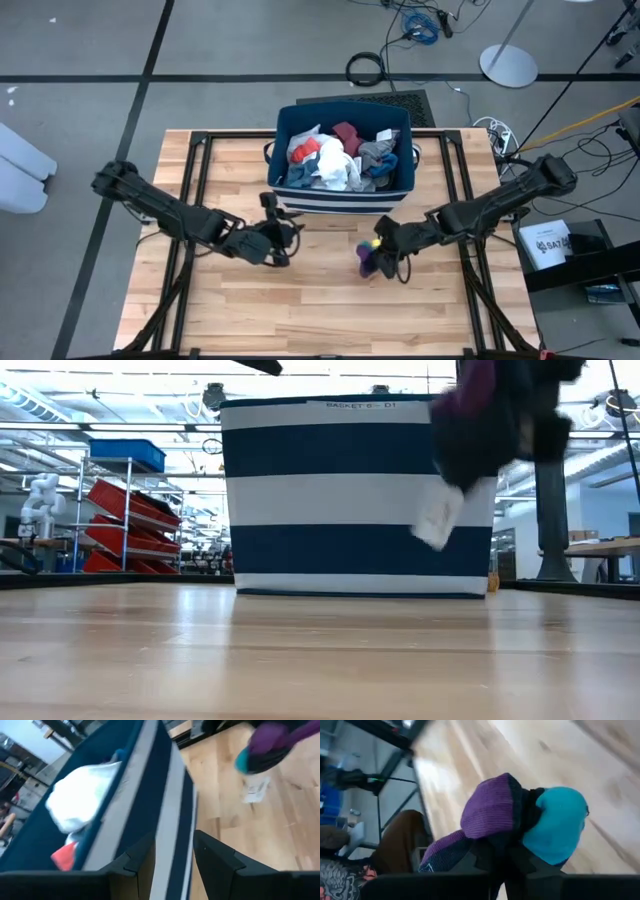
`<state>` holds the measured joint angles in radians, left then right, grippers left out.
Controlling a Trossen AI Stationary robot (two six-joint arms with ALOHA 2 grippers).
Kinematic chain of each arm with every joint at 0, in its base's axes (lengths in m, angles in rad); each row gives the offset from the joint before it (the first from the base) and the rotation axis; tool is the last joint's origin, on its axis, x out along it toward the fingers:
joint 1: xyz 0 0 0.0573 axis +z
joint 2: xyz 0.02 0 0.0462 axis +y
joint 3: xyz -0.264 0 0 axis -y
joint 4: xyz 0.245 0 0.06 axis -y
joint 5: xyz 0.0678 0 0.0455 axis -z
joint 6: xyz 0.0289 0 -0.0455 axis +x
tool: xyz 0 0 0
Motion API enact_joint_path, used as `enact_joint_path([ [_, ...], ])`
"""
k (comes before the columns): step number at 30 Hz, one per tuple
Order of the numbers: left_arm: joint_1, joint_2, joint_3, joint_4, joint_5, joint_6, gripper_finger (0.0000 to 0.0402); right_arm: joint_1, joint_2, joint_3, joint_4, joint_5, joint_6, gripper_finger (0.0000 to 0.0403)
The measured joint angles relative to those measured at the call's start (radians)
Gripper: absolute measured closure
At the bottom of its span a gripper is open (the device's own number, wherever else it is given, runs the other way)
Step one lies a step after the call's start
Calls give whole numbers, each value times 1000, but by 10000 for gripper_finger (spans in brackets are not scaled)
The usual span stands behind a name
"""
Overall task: Sort clothes
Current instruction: Put the black socks into the blue laundry organizer
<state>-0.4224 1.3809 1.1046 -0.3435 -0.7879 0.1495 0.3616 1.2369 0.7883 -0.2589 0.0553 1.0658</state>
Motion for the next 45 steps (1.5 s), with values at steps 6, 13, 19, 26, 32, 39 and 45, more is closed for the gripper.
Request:
enact_joint_path([
  [6,-8,-95,0,-117,-36,-70,261,40,-1,158,2,104,-220,394],
  [13,-8,-172,-29,-278,-161,-190,261,26,-1,372,1,217,-613,394],
  [19,-3,-272,-142,-277,-194,-205,261,-29,-2,532,-6,325,-895,394],
  [26,6,-424,-219,-257,-185,-266,261,-194,-3,578,-14,459,-1024,394],
  [32,5,-495,-255,-238,-98,-276,261,-391,-3,578,-169,472,-952,394],
  [39,5,-490,-256,-238,-23,-280,261,-591,25,578,-314,436,-866,394],
  [45,1,-496,-256,-239,-23,-302,261,-703,55,578,-347,274,-863,394],
])
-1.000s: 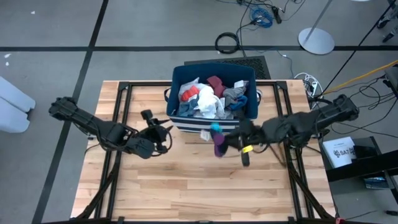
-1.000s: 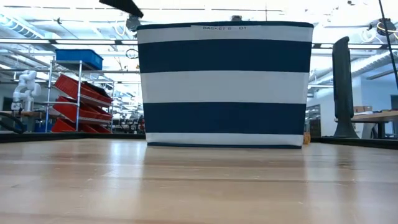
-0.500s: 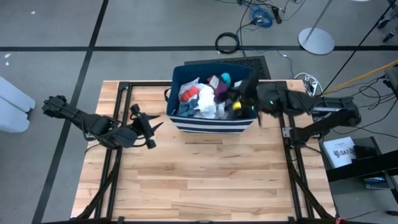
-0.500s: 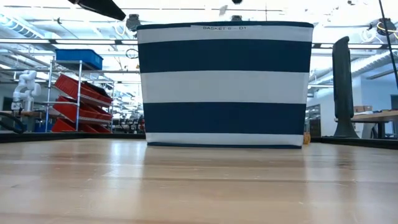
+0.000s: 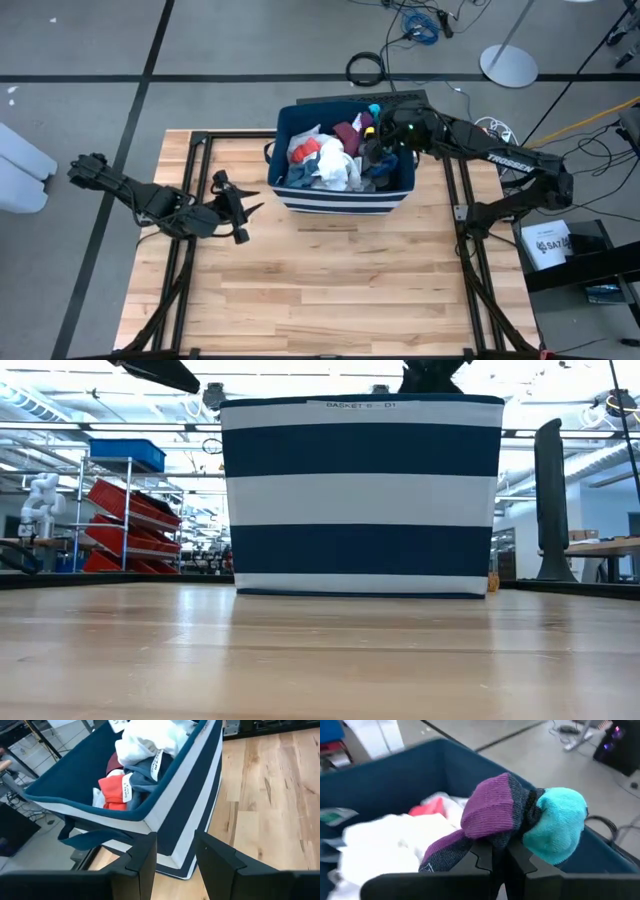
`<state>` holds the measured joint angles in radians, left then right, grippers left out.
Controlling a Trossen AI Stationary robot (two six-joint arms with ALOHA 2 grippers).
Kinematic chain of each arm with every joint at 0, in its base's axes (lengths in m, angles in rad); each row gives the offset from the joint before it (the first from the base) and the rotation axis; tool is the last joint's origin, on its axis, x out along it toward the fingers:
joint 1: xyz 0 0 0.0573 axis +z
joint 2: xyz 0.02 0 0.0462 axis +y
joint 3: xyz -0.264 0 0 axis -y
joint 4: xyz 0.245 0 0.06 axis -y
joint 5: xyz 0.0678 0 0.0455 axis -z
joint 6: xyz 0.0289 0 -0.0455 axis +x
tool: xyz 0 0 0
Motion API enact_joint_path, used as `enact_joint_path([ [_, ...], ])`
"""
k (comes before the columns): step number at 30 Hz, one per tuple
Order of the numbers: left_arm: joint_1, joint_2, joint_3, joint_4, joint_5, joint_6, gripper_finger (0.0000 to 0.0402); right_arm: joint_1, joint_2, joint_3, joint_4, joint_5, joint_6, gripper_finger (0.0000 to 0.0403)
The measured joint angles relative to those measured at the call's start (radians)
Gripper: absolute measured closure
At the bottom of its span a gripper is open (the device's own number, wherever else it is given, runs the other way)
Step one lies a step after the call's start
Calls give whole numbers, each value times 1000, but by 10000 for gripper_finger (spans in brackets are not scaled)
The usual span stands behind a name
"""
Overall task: Sort clothes
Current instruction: Put the black socks into the blue laundry organizer
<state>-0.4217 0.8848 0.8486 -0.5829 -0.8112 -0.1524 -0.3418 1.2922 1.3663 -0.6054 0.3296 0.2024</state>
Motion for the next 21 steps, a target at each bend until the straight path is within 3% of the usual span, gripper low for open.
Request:
enact_joint_path([
  [11,-4,-89,-147,139,-1,31,261,-85,60,0,-133,-132,63,378],
  [15,-4,-172,-174,177,34,29,261,-85,91,0,-150,-153,66,328],
  [21,-4,-311,-278,307,107,62,261,-103,99,0,-149,-147,68,217],
])
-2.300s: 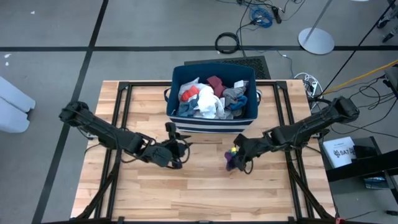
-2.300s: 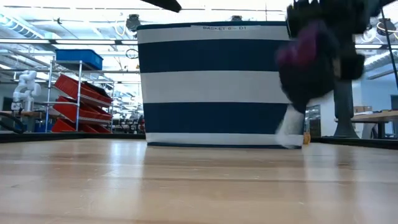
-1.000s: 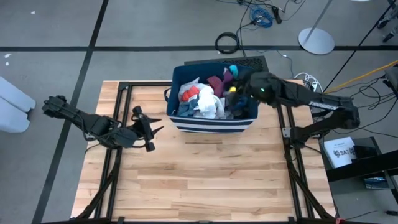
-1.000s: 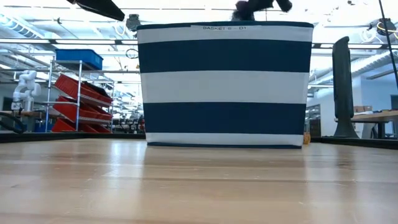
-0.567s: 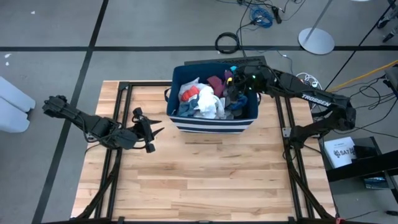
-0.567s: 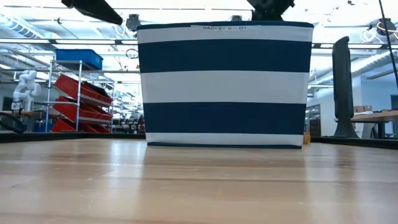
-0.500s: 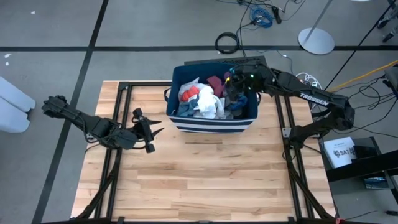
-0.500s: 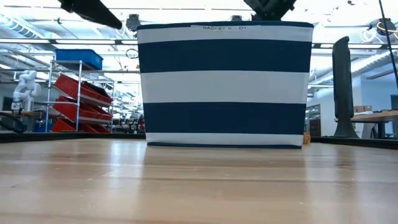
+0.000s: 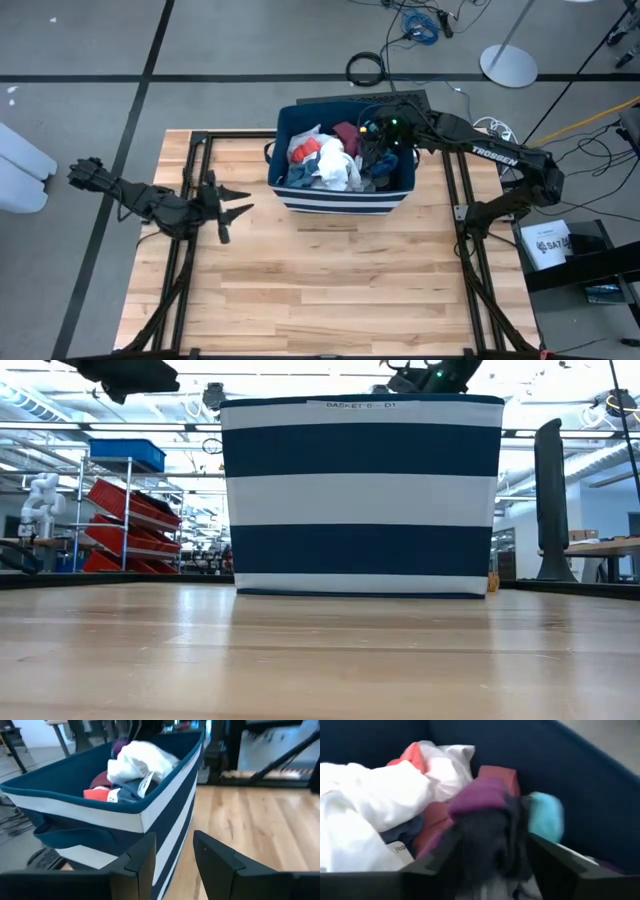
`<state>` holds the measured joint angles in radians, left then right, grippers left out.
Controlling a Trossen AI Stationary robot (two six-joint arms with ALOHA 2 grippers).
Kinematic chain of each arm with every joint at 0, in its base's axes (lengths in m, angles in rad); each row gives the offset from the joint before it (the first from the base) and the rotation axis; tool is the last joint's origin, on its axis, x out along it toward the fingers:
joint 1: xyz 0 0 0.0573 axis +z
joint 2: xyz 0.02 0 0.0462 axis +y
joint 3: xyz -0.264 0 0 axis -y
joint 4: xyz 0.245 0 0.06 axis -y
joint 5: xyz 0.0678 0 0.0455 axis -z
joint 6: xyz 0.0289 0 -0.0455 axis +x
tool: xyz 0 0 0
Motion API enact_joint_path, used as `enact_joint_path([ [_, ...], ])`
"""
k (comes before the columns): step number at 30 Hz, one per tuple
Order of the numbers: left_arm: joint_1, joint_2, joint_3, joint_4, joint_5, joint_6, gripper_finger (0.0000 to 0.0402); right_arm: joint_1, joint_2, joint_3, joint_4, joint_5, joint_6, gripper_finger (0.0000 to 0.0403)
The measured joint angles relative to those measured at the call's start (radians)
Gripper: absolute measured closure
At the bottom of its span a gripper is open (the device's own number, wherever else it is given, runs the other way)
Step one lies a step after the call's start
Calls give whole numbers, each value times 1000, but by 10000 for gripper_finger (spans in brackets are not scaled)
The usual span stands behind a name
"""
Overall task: Sort clothes
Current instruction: Put the black socks into the blue laundry organizer, then return to Home Position
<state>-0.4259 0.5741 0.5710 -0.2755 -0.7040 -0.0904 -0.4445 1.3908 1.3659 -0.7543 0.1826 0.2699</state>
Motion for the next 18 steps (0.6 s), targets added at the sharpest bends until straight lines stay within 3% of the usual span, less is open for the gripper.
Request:
enact_joint_path([
  [4,0,-77,-56,37,6,13,261,-9,-19,0,-6,1,-1,160],
  [8,0,-135,-90,70,20,20,261,-7,-28,0,-9,-2,-14,130],
  [18,0,-168,-92,72,50,20,261,1,-136,0,-20,-2,-35,129],
])
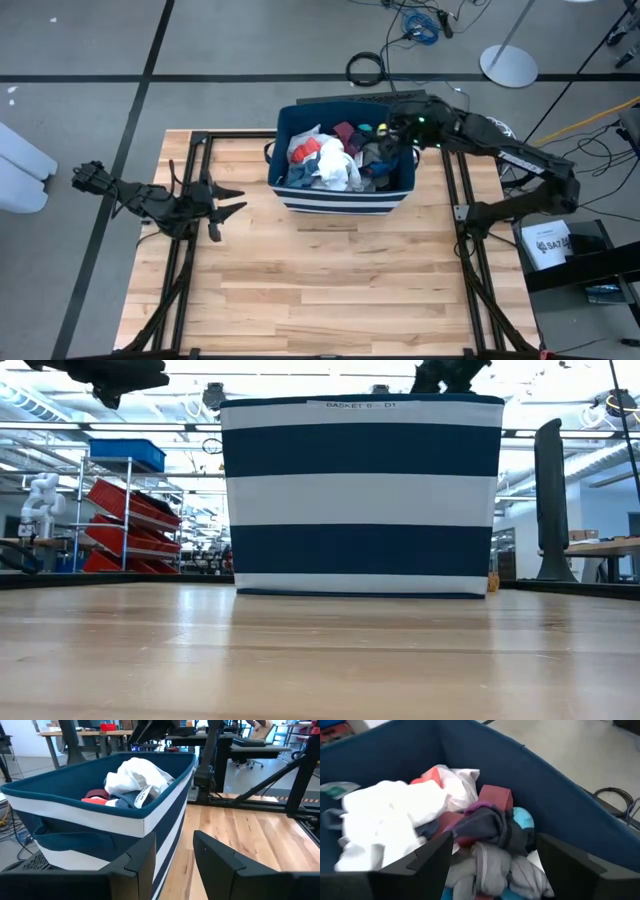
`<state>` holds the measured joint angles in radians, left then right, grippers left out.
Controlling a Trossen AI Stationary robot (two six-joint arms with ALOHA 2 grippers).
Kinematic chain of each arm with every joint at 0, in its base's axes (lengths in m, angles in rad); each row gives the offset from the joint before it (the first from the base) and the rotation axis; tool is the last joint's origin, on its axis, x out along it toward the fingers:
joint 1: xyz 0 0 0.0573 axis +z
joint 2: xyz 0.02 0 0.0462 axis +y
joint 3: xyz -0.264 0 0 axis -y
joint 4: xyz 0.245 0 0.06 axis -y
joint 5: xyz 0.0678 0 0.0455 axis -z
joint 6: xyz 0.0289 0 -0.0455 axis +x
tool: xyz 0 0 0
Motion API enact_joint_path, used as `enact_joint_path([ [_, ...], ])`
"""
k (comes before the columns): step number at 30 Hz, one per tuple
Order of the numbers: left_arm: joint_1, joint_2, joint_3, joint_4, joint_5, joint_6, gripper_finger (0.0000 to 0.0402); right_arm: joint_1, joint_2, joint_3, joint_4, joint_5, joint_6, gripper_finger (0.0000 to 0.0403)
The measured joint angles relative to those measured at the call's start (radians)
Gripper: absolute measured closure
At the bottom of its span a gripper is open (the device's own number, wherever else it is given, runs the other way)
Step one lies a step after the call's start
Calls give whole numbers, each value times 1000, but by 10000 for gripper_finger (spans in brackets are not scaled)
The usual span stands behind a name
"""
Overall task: Sort clothes
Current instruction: Return to Home Position
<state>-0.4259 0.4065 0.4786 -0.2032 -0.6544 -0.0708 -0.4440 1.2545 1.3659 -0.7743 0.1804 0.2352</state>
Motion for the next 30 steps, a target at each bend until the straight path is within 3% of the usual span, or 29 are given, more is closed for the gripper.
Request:
enact_joint_path([
  [6,0,0,0,-16,27,0,261,73,-95,0,-71,-30,8,130],
  [13,0,-17,-74,70,55,19,261,290,-222,-93,-20,-29,26,131],
  [21,54,-91,-185,232,237,27,261,500,-461,-441,259,-22,101,131],
  [25,99,-158,-238,298,375,26,261,555,-617,-664,443,-23,120,131],
  [30,144,-272,-300,303,422,10,261,593,-798,-873,605,-84,122,131],
])
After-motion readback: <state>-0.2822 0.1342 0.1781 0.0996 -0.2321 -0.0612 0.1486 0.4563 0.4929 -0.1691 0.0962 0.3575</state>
